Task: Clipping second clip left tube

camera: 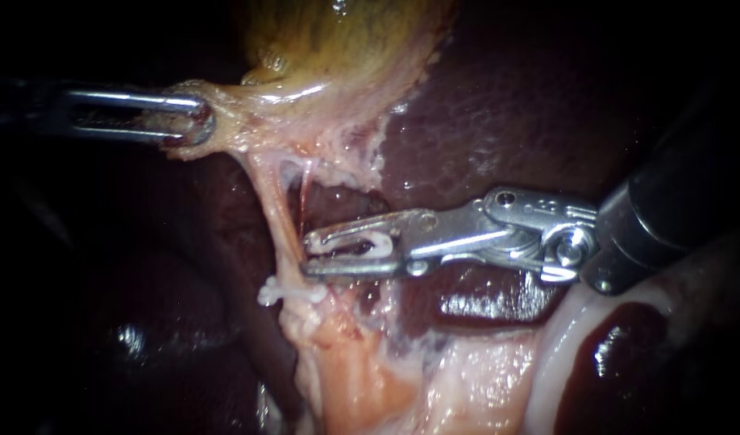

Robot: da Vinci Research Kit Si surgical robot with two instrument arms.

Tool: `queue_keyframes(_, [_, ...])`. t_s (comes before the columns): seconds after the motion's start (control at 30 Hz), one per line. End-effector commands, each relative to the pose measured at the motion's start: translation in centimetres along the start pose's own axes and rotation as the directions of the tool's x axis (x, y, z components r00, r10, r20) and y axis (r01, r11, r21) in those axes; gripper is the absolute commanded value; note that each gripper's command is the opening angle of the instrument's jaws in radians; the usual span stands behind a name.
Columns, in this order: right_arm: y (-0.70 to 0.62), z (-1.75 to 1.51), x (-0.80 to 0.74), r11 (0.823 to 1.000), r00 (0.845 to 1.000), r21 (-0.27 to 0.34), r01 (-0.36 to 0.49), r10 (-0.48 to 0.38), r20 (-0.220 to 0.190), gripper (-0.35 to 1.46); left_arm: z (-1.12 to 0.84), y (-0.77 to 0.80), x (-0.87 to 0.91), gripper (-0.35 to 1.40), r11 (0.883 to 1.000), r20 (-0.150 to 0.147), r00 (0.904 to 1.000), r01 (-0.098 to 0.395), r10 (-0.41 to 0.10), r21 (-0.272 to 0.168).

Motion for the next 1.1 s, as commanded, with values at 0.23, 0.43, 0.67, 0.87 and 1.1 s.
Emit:
queue_keyframes(0.23, [0.0,-0.01,0.01,1.0,0.999,-0.004,0.0,0.0,-0.04,0.44,-0.01,0.0,0.0,-0.35,1.0,0.0,1.0,0.0,0.0,0.0])
queue_keyframes(0.43, [-0.03,-0.06,-0.01,1.0,0.999,0.002,0.001,-0.001,-0.054,0.5,-0.02,0.0,0.0,-0.35,1.0,0.0,1.0,0.0,0.0,-0.001])
queue_keyframes(0.67, [-0.09,-0.28,-0.03,0.999,0.998,0.013,-0.036,0.036,-0.053,0.5,-0.02,0.0,0.0,-0.35,1.0,0.001,1.0,0.0,0.0,-0.001])
queue_keyframes(0.87, [-0.2,-0.42,0.01,0.998,0.997,0.023,-0.061,0.062,-0.052,0.5,-0.02,0.0,0.0,-0.35,1.0,0.001,1.0,0.0,0.0,-0.001])
queue_keyframes(1.1, [-0.37,-0.25,0.11,0.991,0.991,0.059,-0.123,0.125,-0.04,0.5,-0.02,0.0,0.0,-0.35,1.0,0.001,1.0,0.0,0.0,-0.001])
